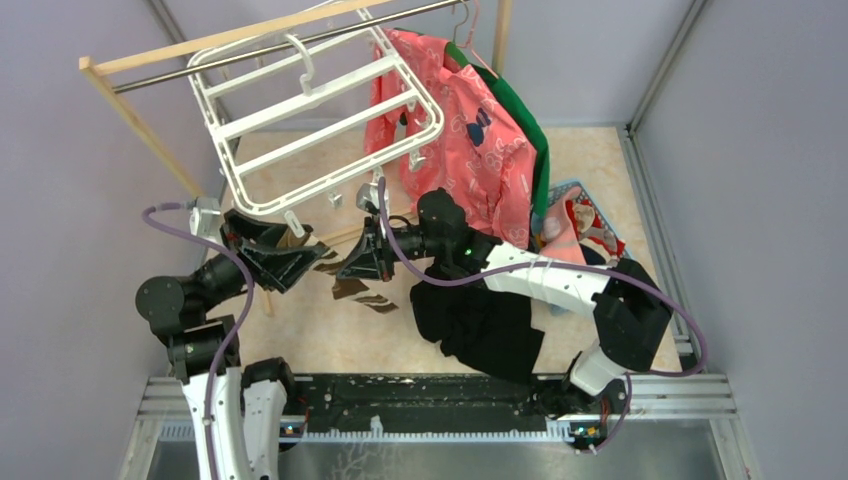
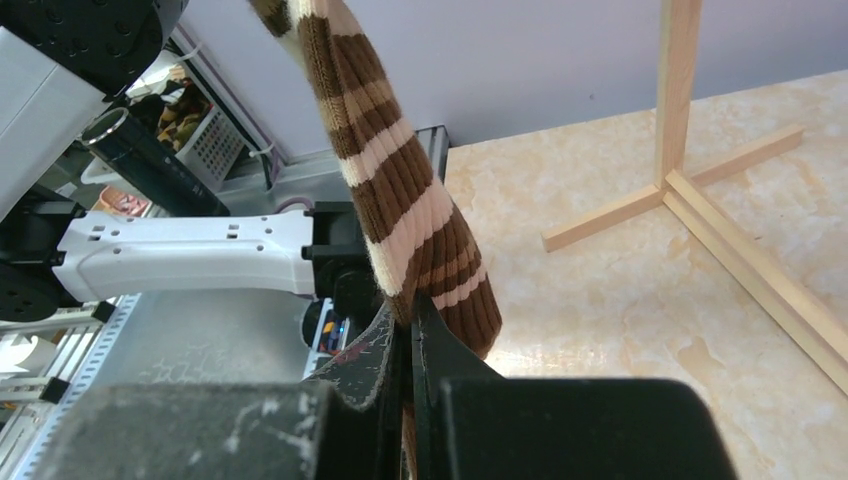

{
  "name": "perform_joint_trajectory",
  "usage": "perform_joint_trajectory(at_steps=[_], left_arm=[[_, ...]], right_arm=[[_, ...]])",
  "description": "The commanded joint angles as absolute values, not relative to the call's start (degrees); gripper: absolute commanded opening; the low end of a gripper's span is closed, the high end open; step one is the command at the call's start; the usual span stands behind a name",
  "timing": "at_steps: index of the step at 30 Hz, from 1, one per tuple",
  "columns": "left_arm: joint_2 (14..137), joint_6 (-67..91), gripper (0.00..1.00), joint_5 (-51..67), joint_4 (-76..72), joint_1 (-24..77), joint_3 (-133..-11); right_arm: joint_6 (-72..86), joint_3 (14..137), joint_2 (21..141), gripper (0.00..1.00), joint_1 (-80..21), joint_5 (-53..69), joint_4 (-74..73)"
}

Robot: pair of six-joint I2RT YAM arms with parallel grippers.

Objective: Remove the socks clipped to the hanger
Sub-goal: Remove the sock from the hanger.

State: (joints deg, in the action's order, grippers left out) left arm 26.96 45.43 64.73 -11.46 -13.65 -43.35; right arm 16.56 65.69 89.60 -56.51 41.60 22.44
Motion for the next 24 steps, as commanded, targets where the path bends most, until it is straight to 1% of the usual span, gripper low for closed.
perform_joint_trajectory(at_steps=[1, 5, 8, 12, 17, 24], left_arm=[[27.20, 47.36, 0.74, 60.15, -13.22, -13.96, -44.96], [28.52, 50.61, 0.77, 57.43, -17.74, -14.14, -44.41], [29.38, 53.37, 0.77, 56.26, -22.14, -14.31, -43.92], [30.05, 56.71, 0.71, 55.39, -27.01, -14.42, -43.15], [29.65, 58.92, 0.64, 54.14, -28.86, -15.19, -41.92], [30.66, 60.73, 0.49, 53.13, -30.93, -15.71, -42.04]], right_arm=[[16.91, 67.16, 87.02, 0.00, -56.97, 41.49, 24.08], [16.96, 67.33, 87.07, 0.00, -57.00, 41.73, 23.68], [16.73, 67.62, 87.07, 0.00, -57.04, 41.67, 23.45], [16.67, 68.18, 87.10, 0.00, -56.96, 41.79, 22.84], [16.27, 68.12, 86.86, 0.00, -56.96, 41.82, 22.49], [15.62, 68.09, 86.30, 0.00, -57.01, 41.93, 22.05]])
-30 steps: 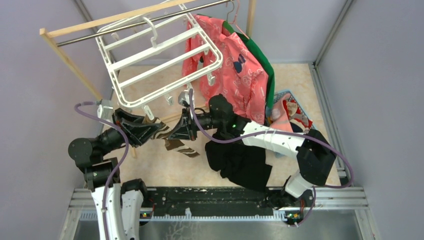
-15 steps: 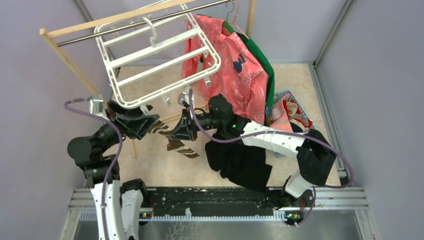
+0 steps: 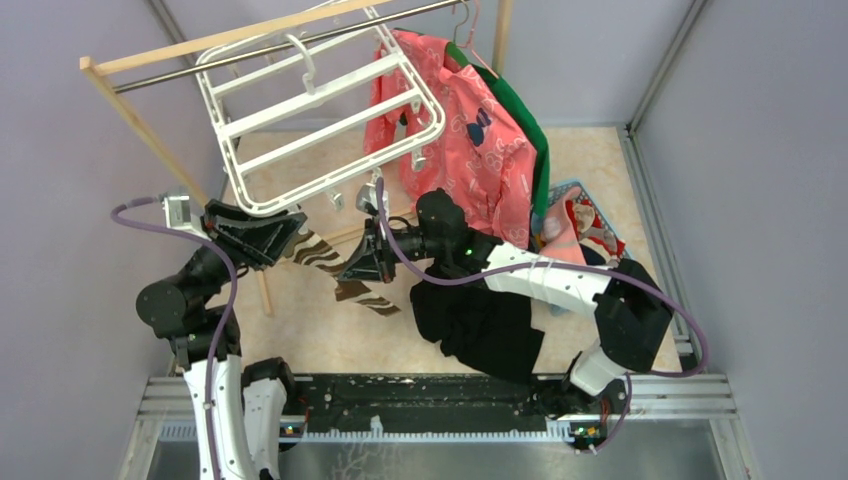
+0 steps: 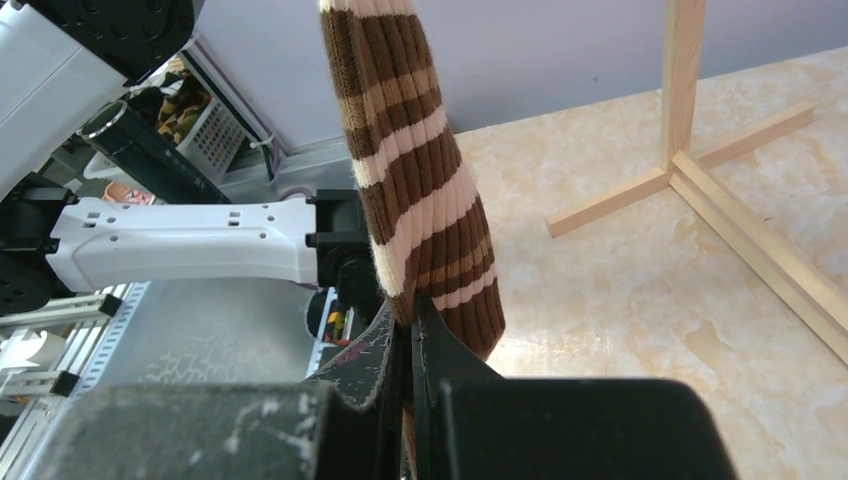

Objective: Remove the socks clipped to the hanger
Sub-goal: Remove the sock from the hanger.

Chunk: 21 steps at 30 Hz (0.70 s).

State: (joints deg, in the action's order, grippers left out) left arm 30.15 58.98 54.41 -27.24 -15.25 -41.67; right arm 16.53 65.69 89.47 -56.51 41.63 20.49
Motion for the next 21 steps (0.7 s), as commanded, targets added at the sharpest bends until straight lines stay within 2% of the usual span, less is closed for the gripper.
perform_joint_trajectory(at_steps=[1, 11, 21], left_arm=[[30.67, 60.73, 0.45, 53.07, -30.94, -15.69, -42.18], [29.70, 60.55, 0.21, 52.65, -31.29, -15.94, -40.69], [29.62, 57.66, 0.10, 51.93, -29.81, -16.23, -41.37]], right_arm=[[15.50, 68.09, 86.31, 0.00, -56.99, 41.88, 21.86], [13.84, 66.95, 85.03, 0.00, -57.01, 41.44, 21.23], [6.11, 60.06, 78.66, 0.00, -55.40, 39.31, 18.67]])
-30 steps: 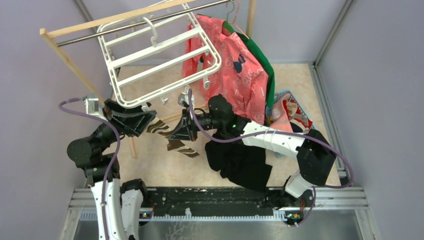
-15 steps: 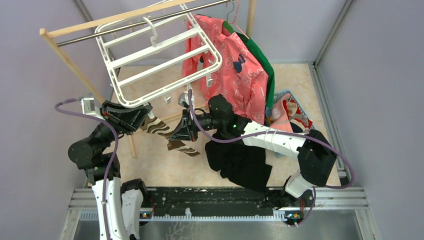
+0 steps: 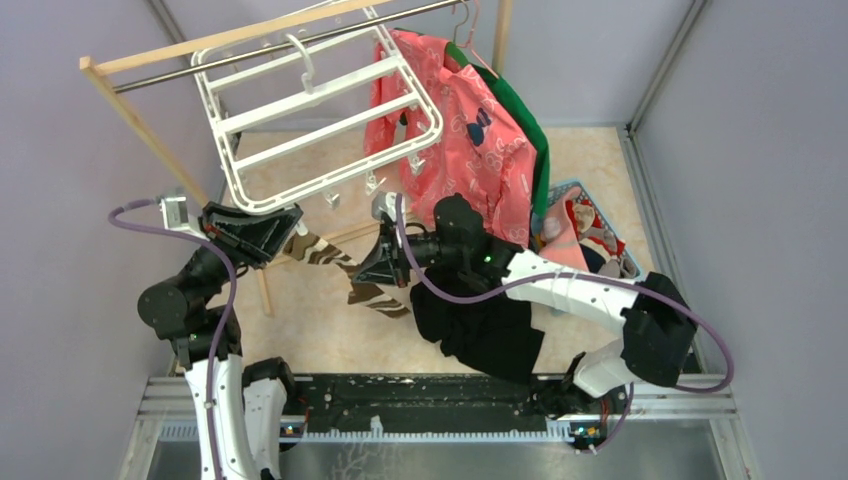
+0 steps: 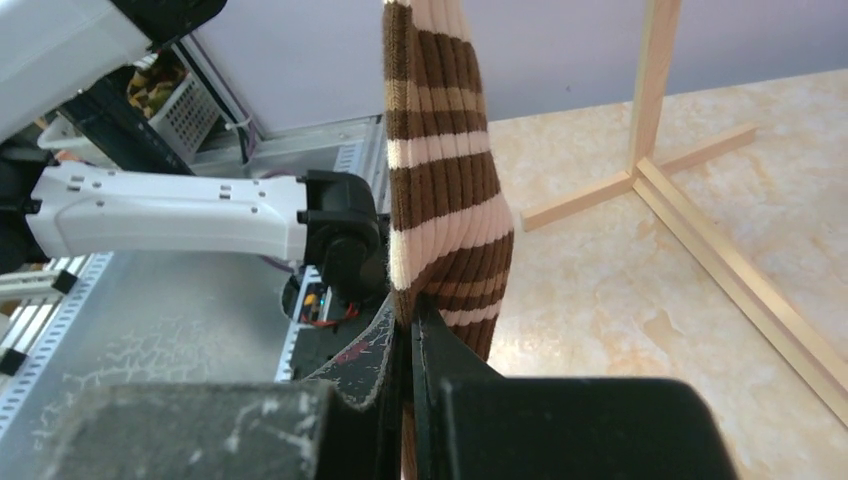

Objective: Remove the socks clipped to the hanger
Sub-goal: Remove the sock from the hanger.

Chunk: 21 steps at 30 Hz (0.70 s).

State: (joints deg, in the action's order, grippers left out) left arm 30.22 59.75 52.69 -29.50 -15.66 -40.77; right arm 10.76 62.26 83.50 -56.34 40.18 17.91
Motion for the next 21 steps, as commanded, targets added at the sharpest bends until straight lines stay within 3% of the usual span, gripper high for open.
perform_joint_trajectory(at_steps=[1, 5, 12, 21], left_arm=[[29.62, 57.46, 0.09, 52.01, -29.80, -16.20, -41.59], [29.72, 55.55, 0.09, 52.94, -28.46, -16.29, -42.53], [29.28, 47.01, 0.21, 54.85, -20.80, -16.47, -44.82], [30.47, 26.42, 0.66, 54.12, 1.38, -16.96, -52.32]], right_arm=[[5.38, 59.28, 78.04, 0.00, -55.01, 39.16, 18.27], [2.67, 57.08, 74.64, 0.00, -52.66, 39.53, 16.22], [-2.53, 58.28, 66.12, 0.00, -46.32, 41.33, 7.83], [-12.22, 66.79, 55.47, 0.00, -39.02, 37.23, -12.21]])
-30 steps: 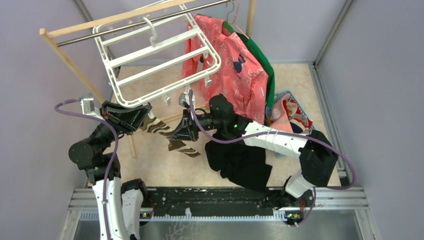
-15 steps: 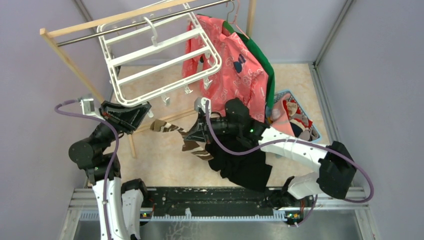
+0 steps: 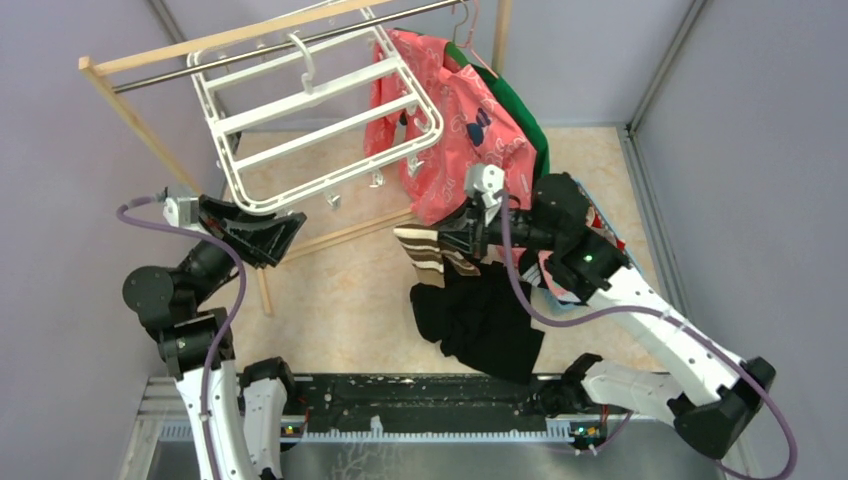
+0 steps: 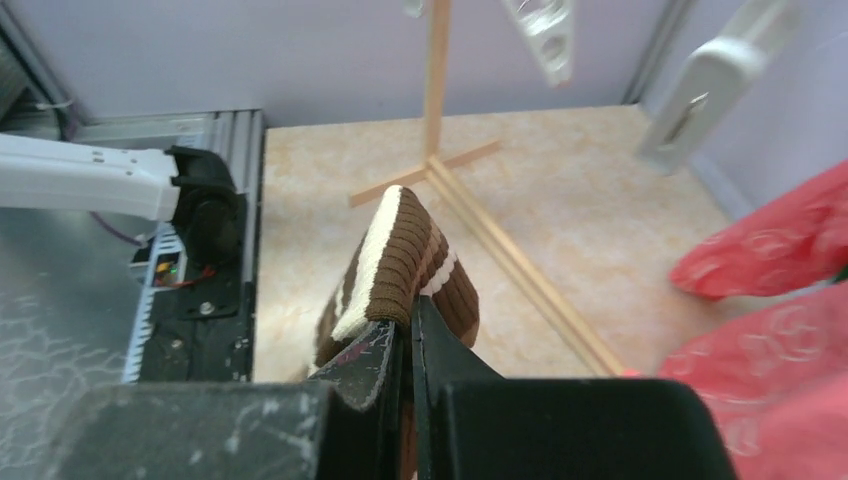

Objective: Remove the socks clipped to the hanger
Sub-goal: Remove the sock from the hanger, then place the sock in the bin.

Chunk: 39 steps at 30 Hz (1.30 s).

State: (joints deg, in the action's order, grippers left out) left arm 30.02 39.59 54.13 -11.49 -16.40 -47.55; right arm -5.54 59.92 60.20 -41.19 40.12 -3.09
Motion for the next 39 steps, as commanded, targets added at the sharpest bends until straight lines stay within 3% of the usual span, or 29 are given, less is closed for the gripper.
perform_joint_trajectory(at_steps=[1, 4, 5, 10, 18, 31, 39], left_arm=[[30.54, 22.58, 0.74, 53.96, 6.22, -16.95, -53.55], [30.95, 9.95, 0.97, 52.38, 18.10, -16.95, -57.69], [31.00, 5.84, 0.99, 50.91, 22.04, -16.96, -59.11], [30.95, -11.94, 0.99, 37.76, 36.69, -16.93, -64.00], [30.50, -23.30, 0.99, 24.19, 41.48, -16.84, -62.50], [30.87, -24.45, 0.99, 35.03, 43.15, -16.42, -60.74], [30.83, -25.19, 0.99, 42.05, 46.02, -15.78, -60.34]], right_arm=[[-13.61, 67.86, 54.59, 0.00, -38.64, 35.00, -14.13], [-17.61, 71.08, 52.79, 0.00, -37.45, 24.57, -19.02], [-18.74, 72.31, 52.41, 0.00, -37.11, 20.34, -20.43], [-22.59, 77.56, 50.92, 0.00, -34.56, 4.34, -25.69], [-23.02, 78.68, 47.36, 0.00, -26.57, -4.11, -27.24], [-25.43, 65.29, 42.42, 0.00, -15.20, -18.14, -24.35], [-19.52, 60.73, 49.23, 0.00, -6.74, -10.67, -25.92]])
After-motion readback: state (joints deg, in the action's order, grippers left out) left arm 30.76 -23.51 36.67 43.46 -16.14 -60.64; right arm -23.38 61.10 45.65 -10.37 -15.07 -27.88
